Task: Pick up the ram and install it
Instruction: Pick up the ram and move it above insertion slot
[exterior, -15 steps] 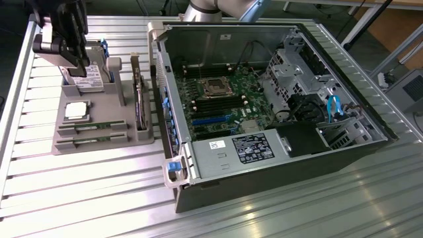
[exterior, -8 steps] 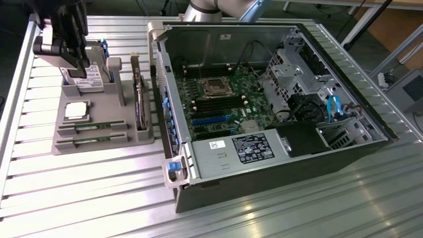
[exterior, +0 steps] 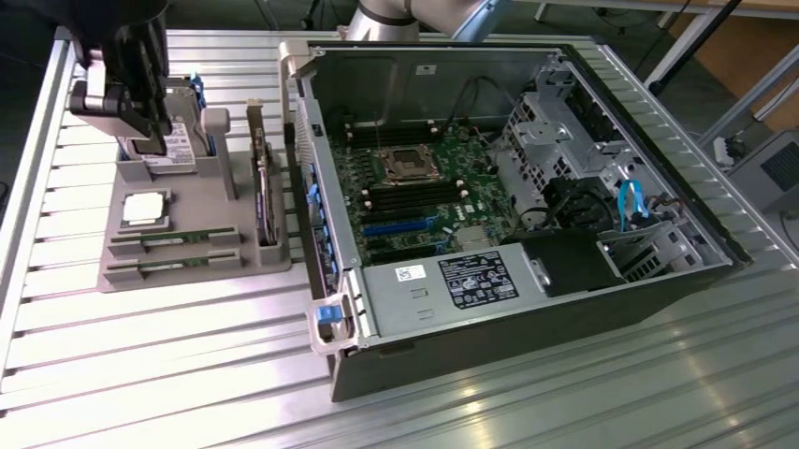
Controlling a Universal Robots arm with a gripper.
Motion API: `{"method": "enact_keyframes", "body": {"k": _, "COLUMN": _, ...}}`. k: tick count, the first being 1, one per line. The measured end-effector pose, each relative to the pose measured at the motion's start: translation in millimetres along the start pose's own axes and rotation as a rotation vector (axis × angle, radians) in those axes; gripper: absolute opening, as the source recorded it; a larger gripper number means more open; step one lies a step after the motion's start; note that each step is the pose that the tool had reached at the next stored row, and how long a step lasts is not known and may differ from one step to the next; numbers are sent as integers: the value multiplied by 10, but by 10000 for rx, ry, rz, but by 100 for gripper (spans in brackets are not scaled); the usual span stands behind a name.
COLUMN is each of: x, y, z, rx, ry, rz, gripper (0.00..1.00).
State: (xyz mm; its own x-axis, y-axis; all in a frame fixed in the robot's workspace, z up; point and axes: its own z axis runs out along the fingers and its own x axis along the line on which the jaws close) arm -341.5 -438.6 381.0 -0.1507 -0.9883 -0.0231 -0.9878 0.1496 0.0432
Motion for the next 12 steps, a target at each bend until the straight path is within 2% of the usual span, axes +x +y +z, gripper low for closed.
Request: {"method": "enact_keyframes", "body": {"k": 12, "x": 4, "y": -5, "z": 142, "rx": 0, "ry": 0, "rz": 0, "gripper": 30}}
